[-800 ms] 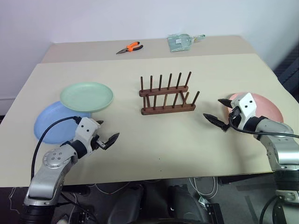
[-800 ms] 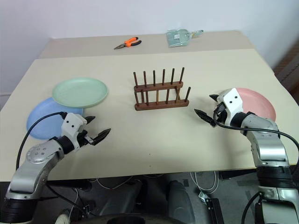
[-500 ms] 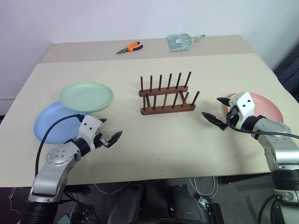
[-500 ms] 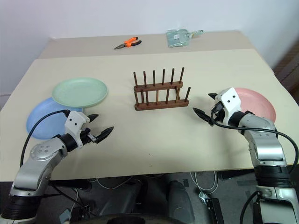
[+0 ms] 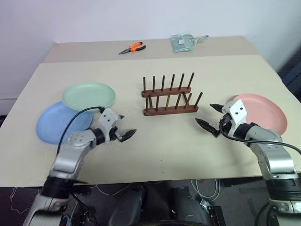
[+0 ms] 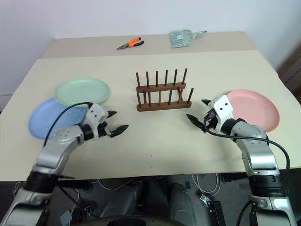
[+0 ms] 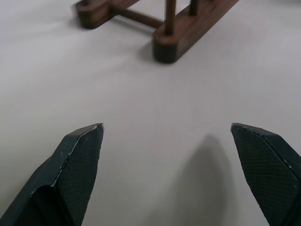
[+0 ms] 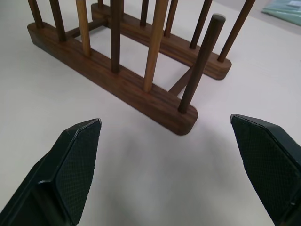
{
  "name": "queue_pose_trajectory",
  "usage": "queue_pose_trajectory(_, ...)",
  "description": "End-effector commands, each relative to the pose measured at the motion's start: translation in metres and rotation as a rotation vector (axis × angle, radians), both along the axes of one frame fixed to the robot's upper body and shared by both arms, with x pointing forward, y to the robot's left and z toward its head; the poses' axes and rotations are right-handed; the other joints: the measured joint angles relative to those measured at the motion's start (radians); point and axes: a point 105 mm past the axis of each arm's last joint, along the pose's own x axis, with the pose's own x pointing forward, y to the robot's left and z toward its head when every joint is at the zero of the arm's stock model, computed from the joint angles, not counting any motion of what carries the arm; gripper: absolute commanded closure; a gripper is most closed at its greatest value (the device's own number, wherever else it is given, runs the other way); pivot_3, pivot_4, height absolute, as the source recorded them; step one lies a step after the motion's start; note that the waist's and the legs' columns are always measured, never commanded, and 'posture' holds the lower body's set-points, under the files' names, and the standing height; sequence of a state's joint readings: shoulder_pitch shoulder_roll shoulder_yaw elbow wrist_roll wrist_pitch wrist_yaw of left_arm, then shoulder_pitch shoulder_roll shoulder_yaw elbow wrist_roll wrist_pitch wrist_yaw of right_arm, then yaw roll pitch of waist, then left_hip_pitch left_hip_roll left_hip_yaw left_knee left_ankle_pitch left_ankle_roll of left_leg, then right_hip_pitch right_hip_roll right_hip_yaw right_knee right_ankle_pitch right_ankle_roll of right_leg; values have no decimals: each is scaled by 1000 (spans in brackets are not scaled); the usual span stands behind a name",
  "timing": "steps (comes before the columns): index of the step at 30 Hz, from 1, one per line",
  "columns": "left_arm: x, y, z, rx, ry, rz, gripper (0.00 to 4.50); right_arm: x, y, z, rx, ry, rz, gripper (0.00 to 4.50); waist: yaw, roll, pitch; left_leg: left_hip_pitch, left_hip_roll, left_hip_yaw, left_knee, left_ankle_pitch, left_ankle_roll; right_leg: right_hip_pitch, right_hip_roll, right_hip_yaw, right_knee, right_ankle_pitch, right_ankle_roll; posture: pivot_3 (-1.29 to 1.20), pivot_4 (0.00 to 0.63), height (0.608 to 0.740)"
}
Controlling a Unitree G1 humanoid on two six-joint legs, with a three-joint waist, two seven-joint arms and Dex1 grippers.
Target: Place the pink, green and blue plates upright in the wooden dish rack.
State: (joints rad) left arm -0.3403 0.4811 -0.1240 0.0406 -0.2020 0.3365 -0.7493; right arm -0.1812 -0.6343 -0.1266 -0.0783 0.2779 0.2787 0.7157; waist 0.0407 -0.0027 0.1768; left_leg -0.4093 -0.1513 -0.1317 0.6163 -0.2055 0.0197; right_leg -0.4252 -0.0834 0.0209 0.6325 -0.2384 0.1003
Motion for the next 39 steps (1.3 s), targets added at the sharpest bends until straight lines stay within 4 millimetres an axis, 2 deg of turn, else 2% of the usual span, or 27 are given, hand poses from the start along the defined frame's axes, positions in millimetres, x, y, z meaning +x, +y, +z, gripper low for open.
queue_pose_trajectory(1, 17, -23, -2, 12, -8, -86, 71, -6, 4, 10, -5, -51, -1, 0, -1, 0, 0, 0, 0, 0, 0, 0, 0, 0, 0, 0, 0, 0, 0, 0, 150, 729)
queue_pose_trajectory(5, 32, -35, -4, 0, 8, -116, 71, -11, 8, 10, 3, -57, -6, 0, -11, 0, 0, 0, 0, 0, -1, 1, 2, -1, 0, 1, 0, 1, 2, 0, 150, 729)
queue_pose_trajectory(7, 42, -51, -11, 24, 36, -147, 71, -14, 6, 11, 2, -64, -27, 0, -6, 0, 0, 0, 0, 0, -1, 1, 2, -1, 1, 0, 0, 1, 2, 0, 150, 729)
queue_pose_trajectory(9, 47, -59, -16, 47, 47, -165, 71, -18, 6, 12, 2, -68, -39, 0, 0, 0, -1, 0, 0, 0, 0, 2, 1, 0, 1, -1, 0, 2, 2, 0, 150, 729)
queue_pose_trajectory(13, 46, -66, -16, 9, 46, -192, 1802, -22, 3, 12, -11, -66, -56, 0, -2, -1, -1, 0, 0, 0, 2, 1, 3, 2, 0, 0, -1, 3, 3, 0, 150, 729)
queue_pose_trajectory(17, 35, -72, -19, 27, 20, -268, 3657, -23, -3, 13, -29, -65, -73, 0, -2, 0, -1, 0, 0, 0, 2, 1, 3, 1, 1, 0, 0, 3, 3, 0, 150, 729)
queue_pose_trajectory(18, 31, -73, -20, 33, 11, -286, 3724, -23, -4, 13, -32, -64, -76, 0, -3, 0, -1, 0, 0, 0, 2, 1, 3, 1, 1, 0, 0, 3, 3, 0, 150, 729)
queue_pose_trajectory(23, 12, -81, -12, 35, -27, -398, 3721, -29, -23, 11, -78, -33, -110, 0, 0, 0, -1, 0, 0, 0, 2, 1, 3, 1, 1, 0, 0, 3, 3, 0, 150, 729)
queue_pose_trajectory(26, -12, -92, 2, 39, -58, -550, 3721, -37, -44, 10, -117, -4, -148, 0, -1, 0, -1, 0, 0, 0, 2, 1, 3, 2, 0, 0, -1, 3, 3, 0, 150, 729)
queue_pose_trajectory(29, -26, -93, 3, 77, -44, -631, 3721, -44, -56, 8, -145, 20, -168, 0, -2, 0, -1, -1, 0, 0, 2, 1, 3, 1, 0, 0, -1, 3, 3, 0, 150, 729)
queue_pose_trajectory(36, -18, -75, -7, 152, -12, -531, 407, -52, -65, 1, -175, 61, -174, 0, -6, 0, -1, 0, 1, 0, 3, 1, 3, 1, 1, 0, 0, 3, 2, 0, 150, 729)
queue_pose_trajectory(38, -21, -63, -10, 157, 21, -491, 407, -56, -69, -3, -192, 89, -167, 0, -4, 0, -1, 0, 1, 0, 3, 1, 3, 1, 1, 0, -1, 3, 2, 0, 150, 729)
queue_pose_trajectory(39, -24, -56, -11, 154, 44, -470, 349, -59, -72, -6, -201, 104, -163, 246, -4, 0, -1, 0, 1, 0, 2, 1, 3, 1, 1, 0, -1, 3, 2, 0, 150, 729)
